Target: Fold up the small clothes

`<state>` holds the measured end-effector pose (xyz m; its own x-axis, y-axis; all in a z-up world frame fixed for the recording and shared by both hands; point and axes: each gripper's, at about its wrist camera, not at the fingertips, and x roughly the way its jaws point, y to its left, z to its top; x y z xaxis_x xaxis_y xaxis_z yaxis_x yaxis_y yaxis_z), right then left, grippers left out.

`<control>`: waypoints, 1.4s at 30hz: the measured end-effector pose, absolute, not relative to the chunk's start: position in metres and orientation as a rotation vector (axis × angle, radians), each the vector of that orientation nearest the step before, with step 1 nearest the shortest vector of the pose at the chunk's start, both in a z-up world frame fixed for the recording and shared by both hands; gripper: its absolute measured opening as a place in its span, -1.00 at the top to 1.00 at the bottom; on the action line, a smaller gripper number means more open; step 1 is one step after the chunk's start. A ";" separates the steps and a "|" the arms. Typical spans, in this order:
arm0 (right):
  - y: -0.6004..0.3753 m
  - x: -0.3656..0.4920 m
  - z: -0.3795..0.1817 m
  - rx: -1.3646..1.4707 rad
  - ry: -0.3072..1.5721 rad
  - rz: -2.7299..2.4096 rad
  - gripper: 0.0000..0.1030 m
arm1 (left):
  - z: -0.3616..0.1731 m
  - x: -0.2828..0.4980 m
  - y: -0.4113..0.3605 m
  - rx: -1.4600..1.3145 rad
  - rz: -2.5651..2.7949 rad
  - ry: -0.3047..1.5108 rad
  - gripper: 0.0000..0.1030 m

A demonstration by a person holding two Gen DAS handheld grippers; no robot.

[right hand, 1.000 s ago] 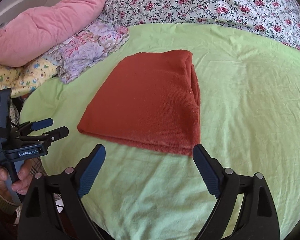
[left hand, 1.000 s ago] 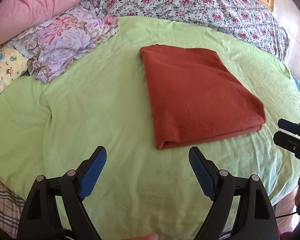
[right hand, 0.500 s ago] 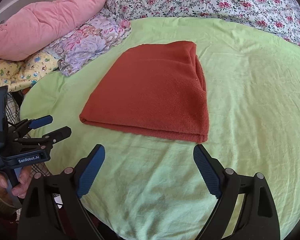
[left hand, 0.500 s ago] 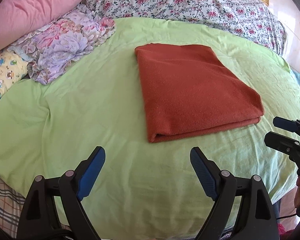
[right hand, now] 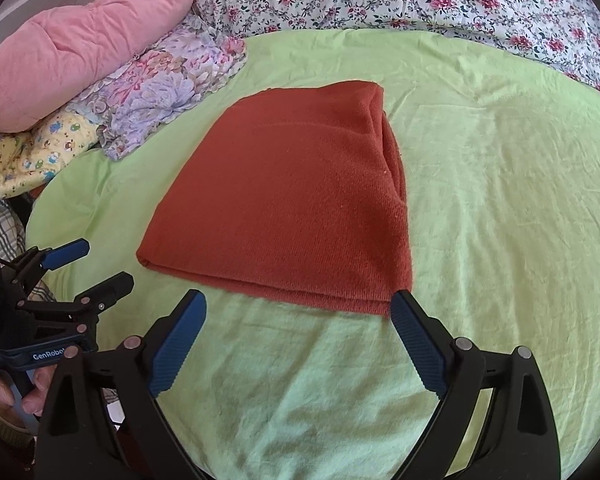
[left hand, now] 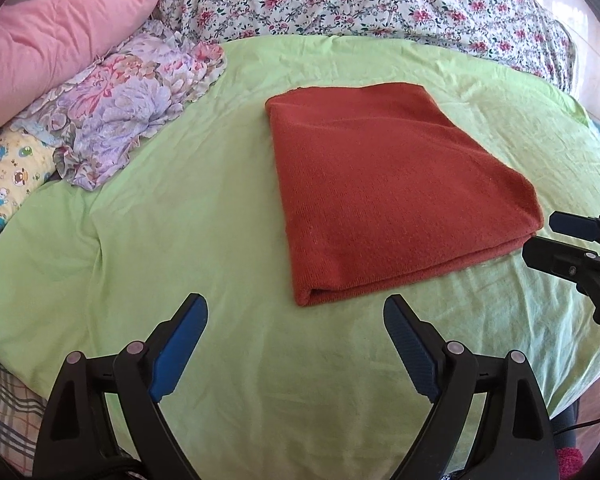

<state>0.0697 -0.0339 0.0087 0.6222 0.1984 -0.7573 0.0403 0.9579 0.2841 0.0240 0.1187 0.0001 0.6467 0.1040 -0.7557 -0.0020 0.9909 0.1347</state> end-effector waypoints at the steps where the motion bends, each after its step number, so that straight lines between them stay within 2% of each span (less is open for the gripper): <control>1: -0.034 0.071 0.009 0.290 0.896 0.090 -0.81 | 0.001 0.025 0.119 0.127 0.060 0.864 -0.76; 20: -0.038 0.103 0.021 0.282 0.922 0.114 -0.85 | 0.014 0.058 0.117 0.177 0.080 0.865 -0.81; 42: -0.039 0.120 0.011 0.294 0.970 0.138 -0.85 | 0.012 0.068 0.118 0.154 0.085 0.891 -0.81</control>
<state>0.1205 -0.0391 0.0110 0.5606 0.2459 -0.7908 0.0150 0.9517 0.3066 0.0683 0.1180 0.0115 0.6264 0.1375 -0.7673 -0.0099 0.9856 0.1685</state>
